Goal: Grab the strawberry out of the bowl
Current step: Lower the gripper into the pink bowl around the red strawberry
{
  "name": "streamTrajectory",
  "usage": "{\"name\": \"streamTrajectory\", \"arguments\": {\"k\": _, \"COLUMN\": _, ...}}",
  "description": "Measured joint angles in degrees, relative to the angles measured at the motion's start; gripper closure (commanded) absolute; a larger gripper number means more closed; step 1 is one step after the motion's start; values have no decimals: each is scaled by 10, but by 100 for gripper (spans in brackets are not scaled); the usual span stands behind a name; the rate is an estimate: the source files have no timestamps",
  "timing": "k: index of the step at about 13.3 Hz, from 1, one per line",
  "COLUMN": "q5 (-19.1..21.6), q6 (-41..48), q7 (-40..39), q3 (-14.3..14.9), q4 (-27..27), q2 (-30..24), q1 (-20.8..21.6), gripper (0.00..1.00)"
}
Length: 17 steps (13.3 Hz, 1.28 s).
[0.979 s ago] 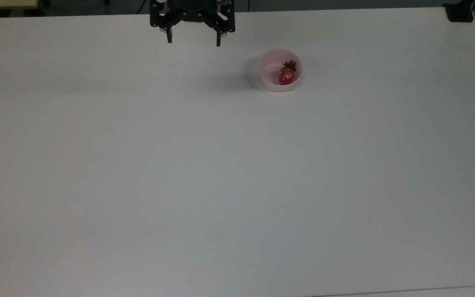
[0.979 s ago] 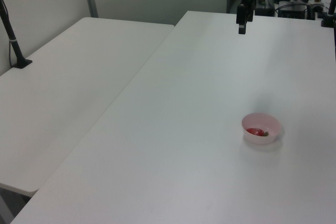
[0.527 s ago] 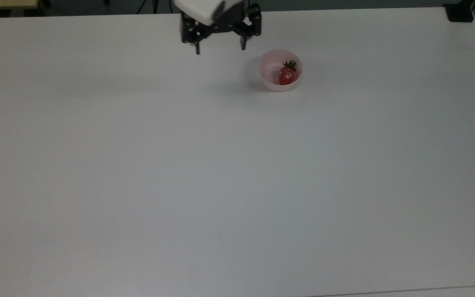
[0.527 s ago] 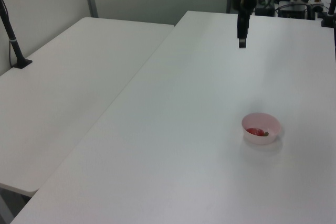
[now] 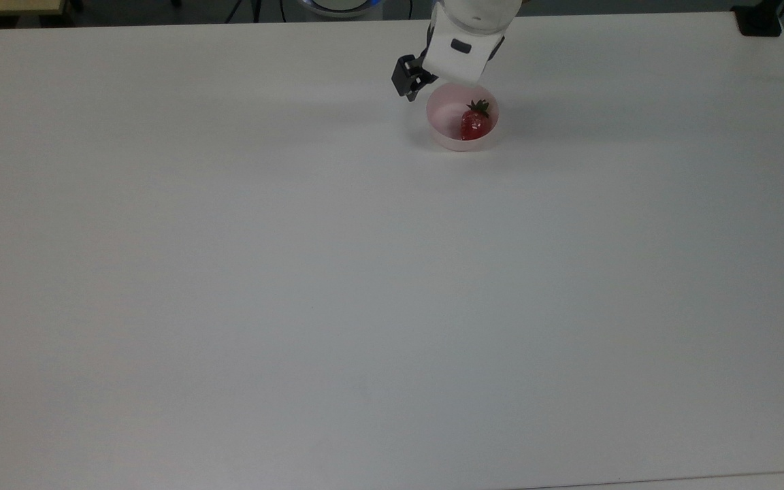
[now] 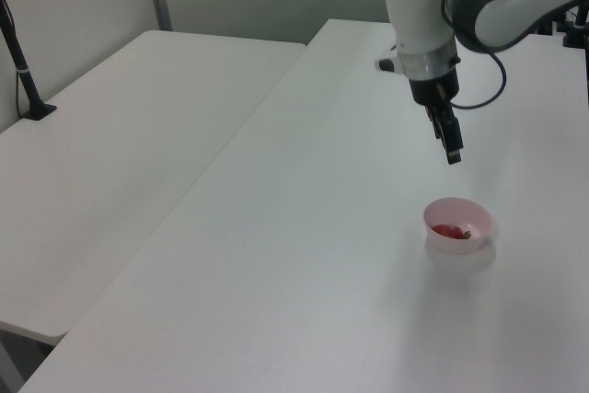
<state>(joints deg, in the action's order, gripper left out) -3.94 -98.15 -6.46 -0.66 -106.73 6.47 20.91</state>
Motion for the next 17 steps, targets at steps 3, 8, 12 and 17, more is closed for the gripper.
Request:
{"name": "streamTrajectory", "arguments": {"k": 3, "q5": 0, "q6": -45, "q7": -4, "q3": -2, "q4": -36, "q2": 2, "q1": 3, "gripper": 21}}
{"name": "streamTrajectory", "arguments": {"k": 8, "q5": 0, "q6": -133, "q7": 23, "q3": -45, "q4": -103, "q2": 3, "q1": 4, "gripper": 21}}
{"name": "streamTrajectory", "arguments": {"k": 12, "q5": 0, "q6": -184, "q7": 62, "q3": -77, "q4": -140, "q2": 3, "q1": 4, "gripper": 24}}
{"name": "streamTrajectory", "arguments": {"k": 17, "q5": 0, "q6": -215, "q7": 71, "q3": -82, "q4": -152, "q2": 14, "q1": 4, "gripper": 31}}
